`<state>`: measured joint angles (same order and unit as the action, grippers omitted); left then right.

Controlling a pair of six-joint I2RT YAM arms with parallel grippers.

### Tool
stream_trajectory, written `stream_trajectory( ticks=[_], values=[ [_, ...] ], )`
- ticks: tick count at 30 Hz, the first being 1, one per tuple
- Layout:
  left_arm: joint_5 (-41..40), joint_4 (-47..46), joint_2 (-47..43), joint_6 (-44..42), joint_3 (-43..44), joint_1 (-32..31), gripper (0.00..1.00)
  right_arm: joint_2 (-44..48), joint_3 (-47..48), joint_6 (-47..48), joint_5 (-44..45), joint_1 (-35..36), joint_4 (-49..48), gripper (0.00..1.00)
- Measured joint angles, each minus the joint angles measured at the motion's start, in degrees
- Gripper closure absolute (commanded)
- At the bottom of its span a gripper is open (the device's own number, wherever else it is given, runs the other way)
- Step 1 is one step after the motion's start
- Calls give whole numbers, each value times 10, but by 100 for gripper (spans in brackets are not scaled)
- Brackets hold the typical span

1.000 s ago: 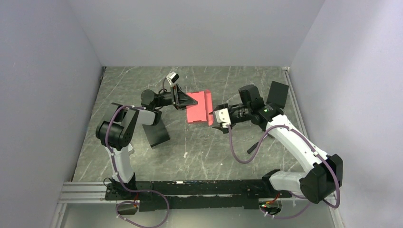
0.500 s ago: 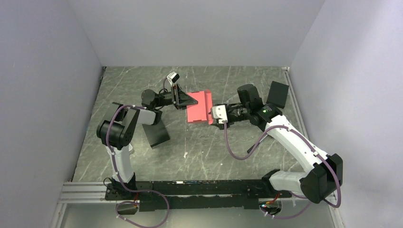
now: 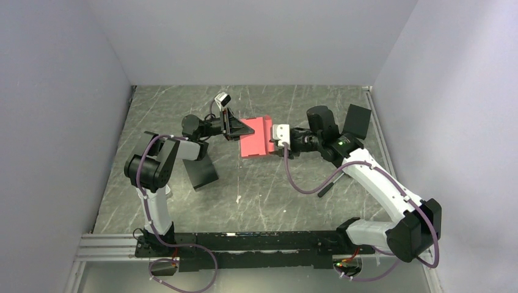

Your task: Fold the paper box

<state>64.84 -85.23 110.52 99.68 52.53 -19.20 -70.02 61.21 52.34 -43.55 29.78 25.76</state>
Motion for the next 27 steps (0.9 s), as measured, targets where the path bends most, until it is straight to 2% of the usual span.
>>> stream_trajectory(
  ticks=[4, 8, 13, 27],
  values=[
    [-2, 0, 0, 0, 1, 0, 96, 0, 0, -35, 16, -1, -13, 56],
    [-2, 0, 0, 0, 6, 0, 96, 0, 0, -73, 28, -1, -25, 45],
    [-3, 0, 0, 0, 7, 2, 96, 0, -2, -133, 44, -5, -44, 38],
    [-17, 0, 0, 0, 7, 10, 96, 0, -23, -293, 86, -21, -100, 34]
  ],
)
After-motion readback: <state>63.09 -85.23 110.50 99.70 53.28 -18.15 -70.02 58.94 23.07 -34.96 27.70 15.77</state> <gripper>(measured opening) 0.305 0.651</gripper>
